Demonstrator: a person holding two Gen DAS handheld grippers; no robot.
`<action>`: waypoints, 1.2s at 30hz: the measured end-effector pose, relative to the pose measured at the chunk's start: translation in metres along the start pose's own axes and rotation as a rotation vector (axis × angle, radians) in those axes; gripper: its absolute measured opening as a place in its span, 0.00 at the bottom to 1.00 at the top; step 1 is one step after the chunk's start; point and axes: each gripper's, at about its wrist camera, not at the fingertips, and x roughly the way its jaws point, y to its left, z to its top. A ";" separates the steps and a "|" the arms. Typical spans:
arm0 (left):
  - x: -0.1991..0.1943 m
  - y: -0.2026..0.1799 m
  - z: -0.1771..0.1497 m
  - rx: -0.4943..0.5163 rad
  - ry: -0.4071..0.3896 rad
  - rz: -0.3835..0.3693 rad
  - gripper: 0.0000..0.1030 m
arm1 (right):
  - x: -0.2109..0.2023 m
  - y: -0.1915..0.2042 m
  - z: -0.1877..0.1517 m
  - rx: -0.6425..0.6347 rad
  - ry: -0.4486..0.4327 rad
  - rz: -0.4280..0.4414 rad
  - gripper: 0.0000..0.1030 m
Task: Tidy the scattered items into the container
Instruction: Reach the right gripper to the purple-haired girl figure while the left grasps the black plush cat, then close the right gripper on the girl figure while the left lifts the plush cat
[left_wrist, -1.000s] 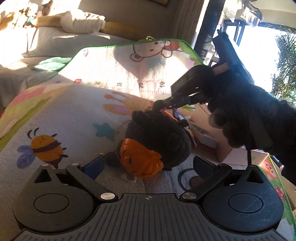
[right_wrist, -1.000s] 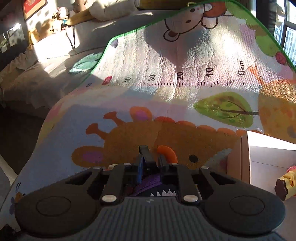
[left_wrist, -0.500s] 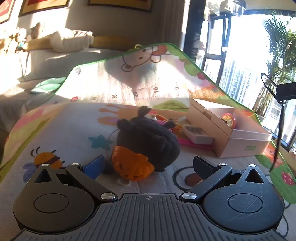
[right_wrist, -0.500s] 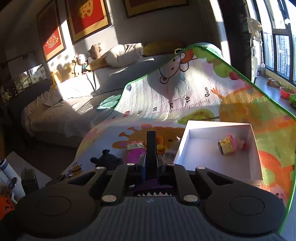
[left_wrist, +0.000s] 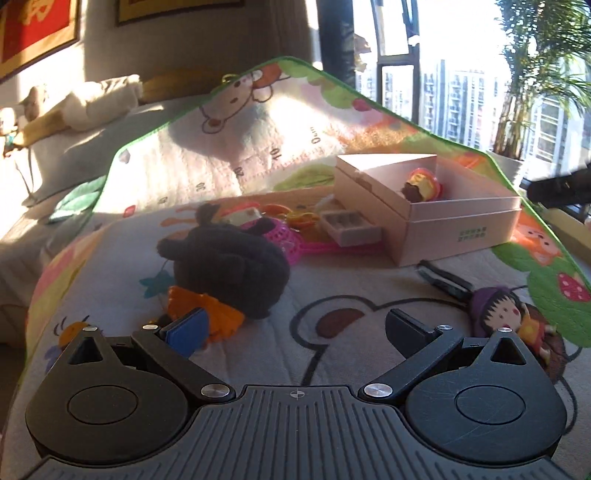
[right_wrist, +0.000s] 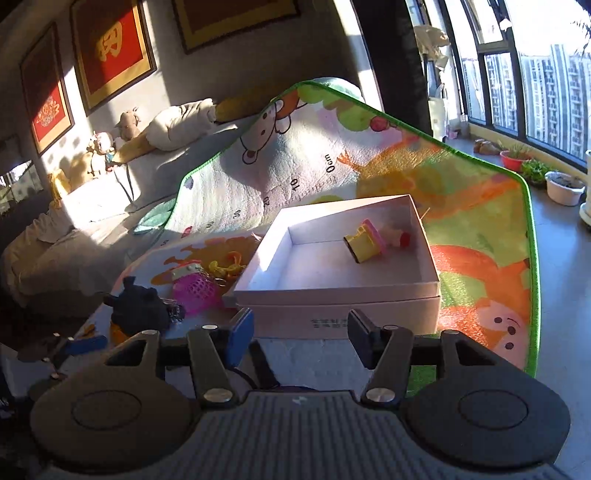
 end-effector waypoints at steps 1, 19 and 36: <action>0.003 0.006 0.001 -0.022 0.001 0.029 1.00 | 0.003 0.001 -0.010 -0.021 0.003 -0.020 0.55; 0.052 0.000 0.034 0.208 -0.043 0.094 0.83 | 0.023 -0.019 -0.063 0.165 0.061 0.040 0.72; -0.015 -0.061 -0.003 0.211 -0.005 -0.199 0.86 | -0.004 0.029 -0.078 -0.137 0.190 0.205 0.82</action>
